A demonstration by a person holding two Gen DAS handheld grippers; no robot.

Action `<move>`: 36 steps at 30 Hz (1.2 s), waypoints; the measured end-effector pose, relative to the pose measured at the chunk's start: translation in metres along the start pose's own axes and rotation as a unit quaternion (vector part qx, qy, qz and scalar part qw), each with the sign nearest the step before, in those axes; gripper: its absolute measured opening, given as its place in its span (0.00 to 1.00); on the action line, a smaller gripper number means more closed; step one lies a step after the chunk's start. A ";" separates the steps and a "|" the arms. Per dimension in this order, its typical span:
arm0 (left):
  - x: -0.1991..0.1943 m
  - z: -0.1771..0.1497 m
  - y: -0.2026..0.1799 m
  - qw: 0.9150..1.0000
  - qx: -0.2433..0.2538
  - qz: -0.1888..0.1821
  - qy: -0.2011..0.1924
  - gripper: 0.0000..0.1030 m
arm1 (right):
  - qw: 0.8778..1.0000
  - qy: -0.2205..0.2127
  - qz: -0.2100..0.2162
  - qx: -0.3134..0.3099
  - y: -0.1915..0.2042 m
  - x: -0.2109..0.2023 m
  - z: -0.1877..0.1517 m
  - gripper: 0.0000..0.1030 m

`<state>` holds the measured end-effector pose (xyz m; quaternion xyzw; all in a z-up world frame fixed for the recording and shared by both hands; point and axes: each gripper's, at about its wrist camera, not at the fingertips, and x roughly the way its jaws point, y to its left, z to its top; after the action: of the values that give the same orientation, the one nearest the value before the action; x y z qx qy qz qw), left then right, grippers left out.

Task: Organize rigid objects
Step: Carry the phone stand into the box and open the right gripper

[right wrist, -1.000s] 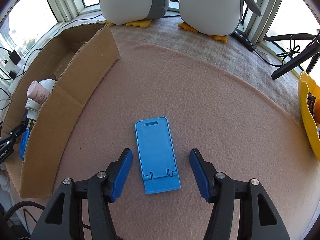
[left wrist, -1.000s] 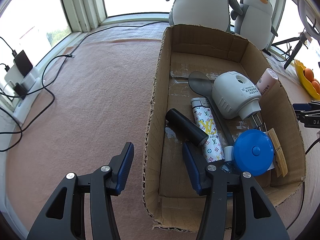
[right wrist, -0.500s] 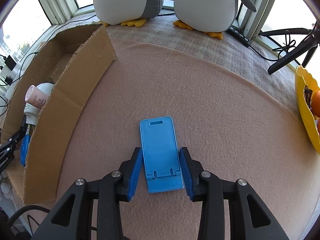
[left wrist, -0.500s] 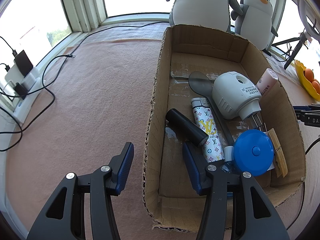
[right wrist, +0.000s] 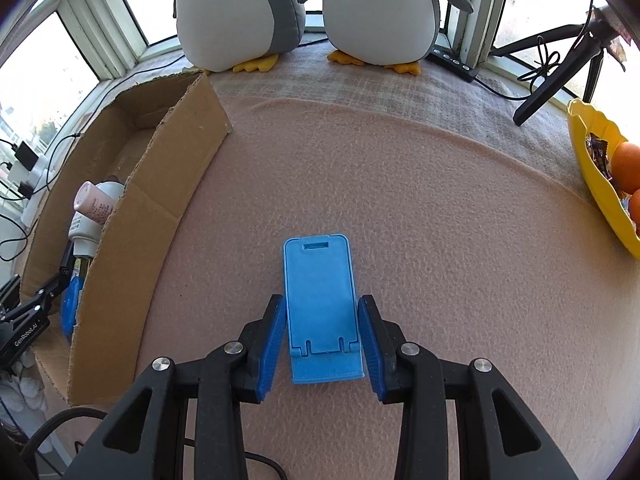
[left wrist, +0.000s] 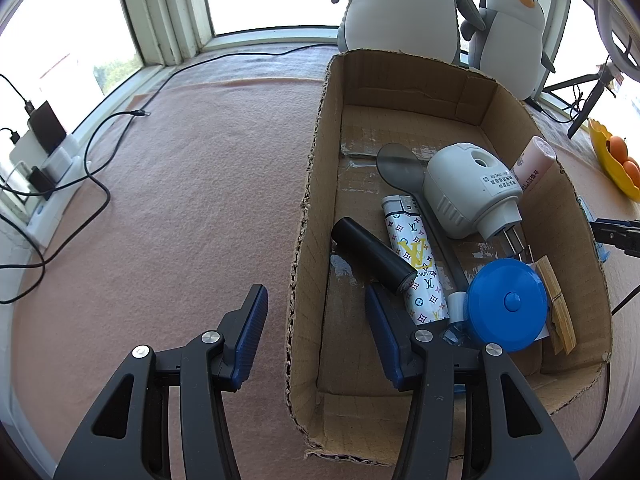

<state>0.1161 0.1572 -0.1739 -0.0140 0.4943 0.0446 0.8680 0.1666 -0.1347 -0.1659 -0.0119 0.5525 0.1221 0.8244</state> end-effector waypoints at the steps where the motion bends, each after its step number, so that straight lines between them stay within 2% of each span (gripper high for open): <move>1: 0.000 0.000 0.000 1.000 0.000 0.000 0.000 0.50 | 1.000 -0.004 0.001 0.002 0.001 -0.003 0.001 0.32; 9: 0.000 0.000 0.000 1.000 0.000 0.000 0.000 0.50 | 0.999 -0.044 0.023 0.006 0.021 -0.034 0.011 0.32; 18: 0.000 0.000 0.000 1.000 0.000 0.000 0.000 0.50 | 0.994 -0.072 0.076 -0.012 0.065 -0.063 0.024 0.32; 24: 0.000 0.000 0.000 1.000 0.000 0.000 0.000 0.50 | 0.991 -0.074 0.102 -0.036 0.101 -0.066 0.028 0.32; 36: 0.000 0.000 0.001 1.000 -0.001 -0.002 -0.001 0.50 | 0.988 -0.055 0.121 -0.075 0.160 -0.049 0.029 0.32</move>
<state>0.1160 0.1582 -0.1733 -0.0160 0.4937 0.0439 0.8684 0.1410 0.0152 -0.0913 0.0001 0.4927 0.2625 0.8296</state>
